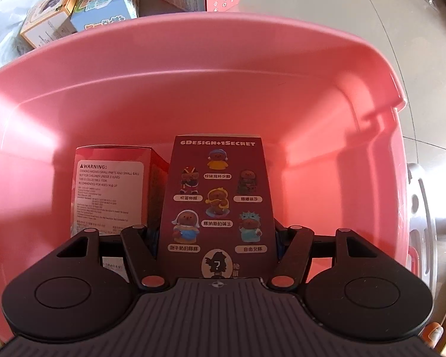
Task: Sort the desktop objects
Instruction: 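Carry the maroon box over the pink bin and lower it beside the warning-label box, then open the left gripper to release the maroon box and raise it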
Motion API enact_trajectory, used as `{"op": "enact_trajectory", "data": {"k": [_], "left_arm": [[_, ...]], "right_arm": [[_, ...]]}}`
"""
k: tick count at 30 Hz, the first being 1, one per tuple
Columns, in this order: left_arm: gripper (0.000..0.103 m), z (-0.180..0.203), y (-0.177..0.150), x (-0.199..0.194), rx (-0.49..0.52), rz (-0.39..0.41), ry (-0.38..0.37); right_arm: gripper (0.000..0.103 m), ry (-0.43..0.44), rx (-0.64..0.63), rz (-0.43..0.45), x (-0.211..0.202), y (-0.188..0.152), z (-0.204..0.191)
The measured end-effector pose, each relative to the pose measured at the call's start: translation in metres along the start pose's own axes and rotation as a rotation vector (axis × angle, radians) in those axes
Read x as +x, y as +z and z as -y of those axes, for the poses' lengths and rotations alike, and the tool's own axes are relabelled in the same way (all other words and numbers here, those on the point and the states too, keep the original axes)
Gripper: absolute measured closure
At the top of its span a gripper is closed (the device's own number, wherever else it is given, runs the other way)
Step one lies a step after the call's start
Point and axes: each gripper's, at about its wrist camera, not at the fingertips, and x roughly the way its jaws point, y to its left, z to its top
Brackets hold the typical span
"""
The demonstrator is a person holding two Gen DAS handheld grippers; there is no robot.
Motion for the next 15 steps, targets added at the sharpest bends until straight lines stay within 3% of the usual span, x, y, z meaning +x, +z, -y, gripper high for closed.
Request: {"op": "enact_trajectory", "data": {"k": [11, 15], "left_arm": [[0.039, 0.0047, -0.0012, -0.0016, 0.007, 0.02, -0.044], [0.039, 0.0025, -0.0009, 0.0017, -0.018, -0.013, -0.056]], "right_arm": [[0.0, 0.001, -0.001, -0.005, 0.0016, -0.0007, -0.0011], [0.0, -0.005, -0.002, -0.008, 0.0028, -0.0003, -0.0008]]}}
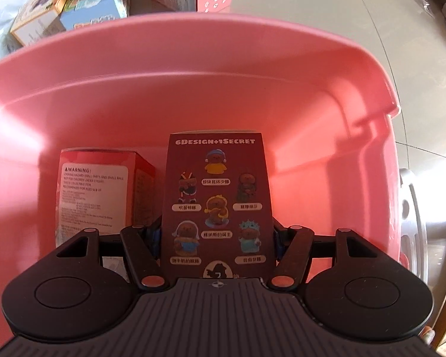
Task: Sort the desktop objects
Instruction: 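Open the left gripper to release the maroon box and raise it, then move the right gripper toward the pink patterned box beside the bin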
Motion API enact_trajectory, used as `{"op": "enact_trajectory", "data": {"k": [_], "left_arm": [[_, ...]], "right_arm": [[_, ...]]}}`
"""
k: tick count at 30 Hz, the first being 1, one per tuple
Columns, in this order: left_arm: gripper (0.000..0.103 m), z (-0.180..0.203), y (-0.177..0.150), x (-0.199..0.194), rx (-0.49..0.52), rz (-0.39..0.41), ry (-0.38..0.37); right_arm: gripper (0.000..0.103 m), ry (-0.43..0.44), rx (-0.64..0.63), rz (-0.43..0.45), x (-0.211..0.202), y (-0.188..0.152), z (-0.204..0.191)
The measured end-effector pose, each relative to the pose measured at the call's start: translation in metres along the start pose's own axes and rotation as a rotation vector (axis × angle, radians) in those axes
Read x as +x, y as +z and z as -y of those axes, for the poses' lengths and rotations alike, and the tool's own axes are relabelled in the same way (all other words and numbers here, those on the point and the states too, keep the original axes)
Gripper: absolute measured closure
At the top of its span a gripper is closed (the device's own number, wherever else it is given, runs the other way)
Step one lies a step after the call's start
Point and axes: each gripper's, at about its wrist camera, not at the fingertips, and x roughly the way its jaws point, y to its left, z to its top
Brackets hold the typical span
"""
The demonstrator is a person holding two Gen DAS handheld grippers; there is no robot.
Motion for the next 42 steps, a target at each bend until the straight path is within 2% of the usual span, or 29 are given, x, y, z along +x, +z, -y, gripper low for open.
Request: {"op": "enact_trajectory", "data": {"k": [5, 12, 14, 19, 24, 26, 30, 33, 35, 38, 42], "left_arm": [[0.038, -0.005, -0.001, 0.006, -0.034, -0.056, -0.028], [0.038, -0.004, -0.001, 0.005, -0.034, -0.063, -0.027], [0.034, -0.003, -0.001, 0.004, -0.032, -0.061, -0.013], [0.026, 0.0, -0.002, -0.006, -0.009, -0.031, 0.031], [0.025, -0.003, -0.003, -0.027, -0.01, 0.009, 0.002], [0.02, 0.0, -0.002, -0.041, -0.014, 0.042, -0.011], [0.019, -0.007, -0.01, -0.069, -0.022, 0.107, -0.044], [0.018, -0.009, -0.023, -0.105, -0.02, 0.152, -0.07], [0.013, -0.02, -0.022, -0.113, -0.031, 0.176, -0.09], [0.013, -0.043, -0.029, -0.118, -0.023, 0.187, -0.11], [0.011, -0.075, -0.059, -0.131, -0.011, 0.205, -0.076]], "right_arm": [[0.0, -0.001, -0.006, -0.003, 0.0, 0.0, -0.002], [0.0, -0.002, -0.009, -0.006, 0.001, -0.001, -0.003], [0.0, -0.001, -0.007, -0.007, 0.0, -0.001, -0.003], [0.0, 0.005, -0.015, -0.001, -0.003, 0.0, -0.007], [0.0, 0.011, -0.022, 0.008, -0.01, -0.001, -0.01], [0.0, 0.012, -0.026, 0.019, -0.014, -0.001, -0.011], [0.0, 0.019, -0.039, 0.05, -0.027, -0.001, -0.017], [0.0, 0.061, -0.065, 0.082, -0.038, -0.003, -0.023], [0.0, 0.109, -0.094, 0.102, -0.046, -0.01, -0.032], [0.0, 0.187, -0.156, 0.139, -0.061, -0.02, -0.041], [0.0, 0.27, -0.26, 0.188, -0.097, -0.014, -0.069]]}}
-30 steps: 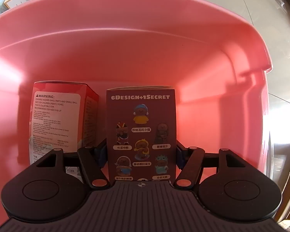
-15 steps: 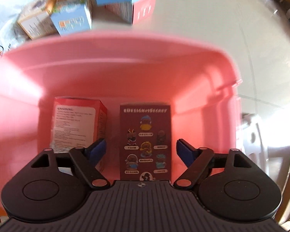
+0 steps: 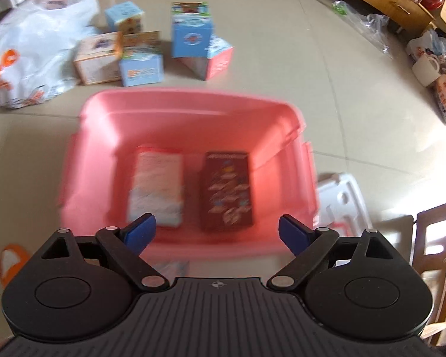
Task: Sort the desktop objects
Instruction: 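Move the right gripper toward the pink patterned box beside the bin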
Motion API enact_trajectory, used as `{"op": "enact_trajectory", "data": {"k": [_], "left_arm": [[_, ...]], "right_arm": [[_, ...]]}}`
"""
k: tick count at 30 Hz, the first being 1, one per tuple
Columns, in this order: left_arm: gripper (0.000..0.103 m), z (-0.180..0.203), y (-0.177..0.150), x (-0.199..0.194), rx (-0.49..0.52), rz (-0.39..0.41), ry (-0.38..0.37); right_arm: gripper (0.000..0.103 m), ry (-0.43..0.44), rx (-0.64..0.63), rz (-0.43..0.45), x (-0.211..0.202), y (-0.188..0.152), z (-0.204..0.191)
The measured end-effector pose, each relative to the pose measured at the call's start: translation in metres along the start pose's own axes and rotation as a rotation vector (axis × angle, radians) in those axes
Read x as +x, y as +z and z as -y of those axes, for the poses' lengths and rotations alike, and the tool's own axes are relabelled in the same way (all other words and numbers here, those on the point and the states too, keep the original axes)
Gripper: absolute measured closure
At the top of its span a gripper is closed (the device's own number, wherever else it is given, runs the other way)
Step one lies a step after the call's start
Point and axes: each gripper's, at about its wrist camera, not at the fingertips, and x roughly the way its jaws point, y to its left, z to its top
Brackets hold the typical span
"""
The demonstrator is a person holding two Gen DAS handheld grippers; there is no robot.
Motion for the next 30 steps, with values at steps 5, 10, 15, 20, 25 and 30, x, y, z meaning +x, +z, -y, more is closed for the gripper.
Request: {"op": "enact_trajectory", "data": {"k": [5, 10, 15, 20, 25, 30], "left_arm": [[0.01, -0.031, -0.037, -0.02, -0.053, -0.044, -0.013], [0.01, -0.054, -0.057, -0.03, -0.091, -0.048, -0.039], [0.01, -0.068, -0.059, -0.03, -0.102, -0.072, -0.038], [0.01, -0.071, -0.058, -0.027, -0.061, -0.067, -0.048], [0.01, -0.074, -0.052, -0.021, -0.068, -0.056, -0.07], [0.01, -0.079, -0.045, -0.016, -0.088, -0.053, -0.065]], "right_arm": [[0.0, 0.017, -0.239, 0.037, -0.007, -0.005, -0.039], [0.0, 0.049, -0.528, 0.108, -0.009, -0.02, -0.064], [0.0, 0.076, -0.676, 0.122, -0.011, -0.027, -0.079], [0.0, 0.125, -0.798, 0.162, -0.009, -0.027, -0.09], [0.0, 0.175, -0.89, 0.173, 0.003, -0.021, -0.1], [0.0, 0.162, -1.058, 0.162, 0.022, -0.014, -0.116]]}}
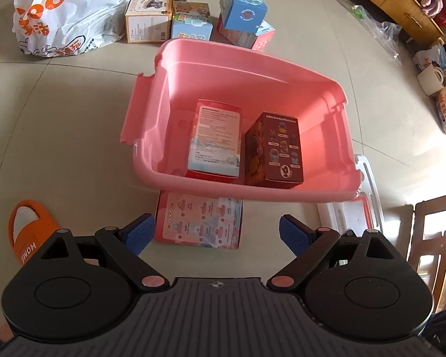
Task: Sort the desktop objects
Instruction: 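Move the right gripper toward the pink patterned box beside the bin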
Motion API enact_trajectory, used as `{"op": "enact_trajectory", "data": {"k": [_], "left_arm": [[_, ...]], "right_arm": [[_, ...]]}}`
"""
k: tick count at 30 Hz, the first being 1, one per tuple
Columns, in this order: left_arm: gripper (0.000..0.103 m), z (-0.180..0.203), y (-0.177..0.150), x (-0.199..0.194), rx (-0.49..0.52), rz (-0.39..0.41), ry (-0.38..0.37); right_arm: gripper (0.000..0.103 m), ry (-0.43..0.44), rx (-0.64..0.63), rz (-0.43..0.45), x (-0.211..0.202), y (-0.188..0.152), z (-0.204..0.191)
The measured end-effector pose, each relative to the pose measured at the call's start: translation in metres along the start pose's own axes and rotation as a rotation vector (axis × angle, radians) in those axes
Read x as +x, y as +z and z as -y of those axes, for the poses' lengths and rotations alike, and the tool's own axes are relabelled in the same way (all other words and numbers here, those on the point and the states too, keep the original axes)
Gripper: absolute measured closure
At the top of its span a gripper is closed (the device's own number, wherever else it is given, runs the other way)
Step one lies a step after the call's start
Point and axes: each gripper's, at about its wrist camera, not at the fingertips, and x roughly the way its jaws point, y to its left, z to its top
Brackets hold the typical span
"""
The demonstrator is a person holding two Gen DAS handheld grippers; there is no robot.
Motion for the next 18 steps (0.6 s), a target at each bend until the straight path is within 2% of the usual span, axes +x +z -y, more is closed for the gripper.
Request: {"op": "enact_trajectory", "data": {"k": [4, 10, 18], "left_arm": [[0.01, -0.003, 0.003, 0.008, -0.012, -0.013, 0.009], [0.01, -0.009, 0.005, 0.015, -0.033, -0.024, 0.026], [0.01, -0.013, 0.007, 0.018, -0.041, -0.03, 0.033]], "right_arm": [[0.0, 0.028, -0.075, -0.005, 0.018, 0.008, -0.001], [0.0, 0.103, -0.118, -0.019, 0.042, 0.019, -0.01], [0.0, 0.107, -0.083, -0.065, 0.065, 0.019, -0.011]]}}
